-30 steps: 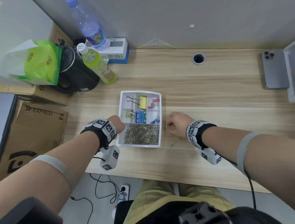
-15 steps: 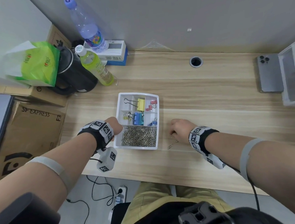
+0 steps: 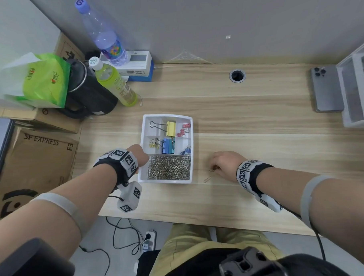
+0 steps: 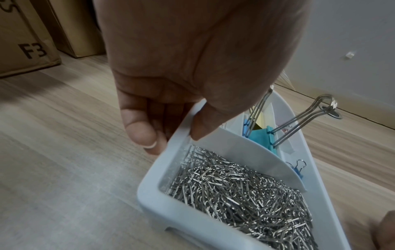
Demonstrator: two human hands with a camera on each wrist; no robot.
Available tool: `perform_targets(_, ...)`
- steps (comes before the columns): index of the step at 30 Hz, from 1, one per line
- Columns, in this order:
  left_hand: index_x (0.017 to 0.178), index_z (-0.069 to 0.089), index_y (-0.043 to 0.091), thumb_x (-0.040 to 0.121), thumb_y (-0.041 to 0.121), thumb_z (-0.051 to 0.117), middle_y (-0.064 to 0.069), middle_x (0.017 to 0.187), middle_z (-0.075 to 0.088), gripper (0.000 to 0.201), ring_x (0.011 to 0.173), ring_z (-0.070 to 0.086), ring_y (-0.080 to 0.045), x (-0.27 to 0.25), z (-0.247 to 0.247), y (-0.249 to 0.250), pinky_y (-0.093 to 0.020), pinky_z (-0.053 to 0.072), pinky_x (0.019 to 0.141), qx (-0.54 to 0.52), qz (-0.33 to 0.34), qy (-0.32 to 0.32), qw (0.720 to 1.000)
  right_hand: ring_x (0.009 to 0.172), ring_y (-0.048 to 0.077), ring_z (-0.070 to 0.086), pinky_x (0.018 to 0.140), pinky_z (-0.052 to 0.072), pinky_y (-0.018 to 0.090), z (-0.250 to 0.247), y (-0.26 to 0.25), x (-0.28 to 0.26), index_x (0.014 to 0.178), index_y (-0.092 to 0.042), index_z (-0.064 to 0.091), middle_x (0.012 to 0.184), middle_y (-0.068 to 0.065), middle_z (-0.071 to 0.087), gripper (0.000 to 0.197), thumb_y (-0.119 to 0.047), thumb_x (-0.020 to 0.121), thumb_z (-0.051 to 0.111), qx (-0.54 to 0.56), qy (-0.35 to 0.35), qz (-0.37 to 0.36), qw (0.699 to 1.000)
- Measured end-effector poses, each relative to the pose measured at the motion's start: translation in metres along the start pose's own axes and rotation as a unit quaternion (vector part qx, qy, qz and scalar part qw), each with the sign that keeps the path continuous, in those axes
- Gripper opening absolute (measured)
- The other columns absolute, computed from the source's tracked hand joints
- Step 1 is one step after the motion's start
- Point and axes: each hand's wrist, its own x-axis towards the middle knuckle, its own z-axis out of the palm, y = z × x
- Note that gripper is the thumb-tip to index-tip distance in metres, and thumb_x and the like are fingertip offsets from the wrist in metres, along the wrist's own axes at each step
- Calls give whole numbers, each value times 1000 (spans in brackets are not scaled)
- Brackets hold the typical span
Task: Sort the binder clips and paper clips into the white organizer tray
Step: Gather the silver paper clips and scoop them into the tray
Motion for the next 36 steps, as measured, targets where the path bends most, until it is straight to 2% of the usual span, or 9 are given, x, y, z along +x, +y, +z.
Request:
perform_targets(9,75,43,4,89,-2,35,-17,56,47,18,46,43,-24,3,2,-2,-27,35,46,-2,-3,-6,1000,95,21,61,80,50,30,15,-16,16,99,-18,70,104,-2,64,19,-21,83,60,7,-3,-32,999)
perform_targets(14,75,42,4,89,-3,35,-15,57,46,17,45,41,-23,4,3,-3,-26,33,45,-7,1,1,1000,100,19,59,82,50,31,21,-15,17,109,-22,65,111,-4,60,32,-32,79,69,-20,-26,-33,999)
perform_targets(19,74,40,5,88,-3,35,-13,55,43,18,44,38,-22,4,3,-2,-26,31,45,-7,-1,-2,1000,98,21,61,81,50,31,23,-15,19,100,-23,71,105,-5,64,15,-26,86,64,-19,-30,-21,999)
perform_targets(23,70,39,5,88,-3,35,-13,54,42,20,45,39,-23,4,3,-2,-26,31,46,-1,-1,-3,1000,101,19,61,82,51,31,25,-15,20,96,-23,73,107,-5,66,13,-22,89,61,-2,-20,-6,1000)
perform_targets(26,69,39,6,88,-4,35,-12,53,40,21,44,38,-23,4,3,-1,-26,30,44,0,-2,-5,1000,104,23,53,85,45,30,24,-11,20,93,-15,72,106,2,59,10,-17,89,62,-3,18,-5,1000)
perform_targets(29,70,39,5,87,-4,35,-11,54,40,20,44,37,-21,4,3,-2,-25,30,45,3,-1,-1,1000,100,26,48,85,49,40,25,-4,23,86,-11,66,100,6,49,4,-14,83,65,-34,36,21,999)
perform_targets(31,71,40,5,87,-4,35,-12,55,41,19,45,38,-21,3,3,-2,-25,31,46,3,-1,0,1000,94,25,47,83,50,40,26,1,24,81,-12,59,97,5,46,5,-10,81,64,-26,36,33,998)
perform_targets(33,72,42,4,87,-4,35,-13,56,43,18,46,41,-23,3,3,-2,-26,33,46,4,-1,3,1000,93,25,49,83,50,38,26,2,23,82,-14,56,98,5,46,10,-6,81,62,-17,31,31,999)
perform_targets(36,71,42,4,89,-2,36,-13,57,44,20,48,42,-23,3,4,-2,-27,34,47,7,-1,8,1000,98,31,55,83,49,37,27,0,21,94,-8,64,107,11,52,10,-4,86,58,-19,22,14,999)
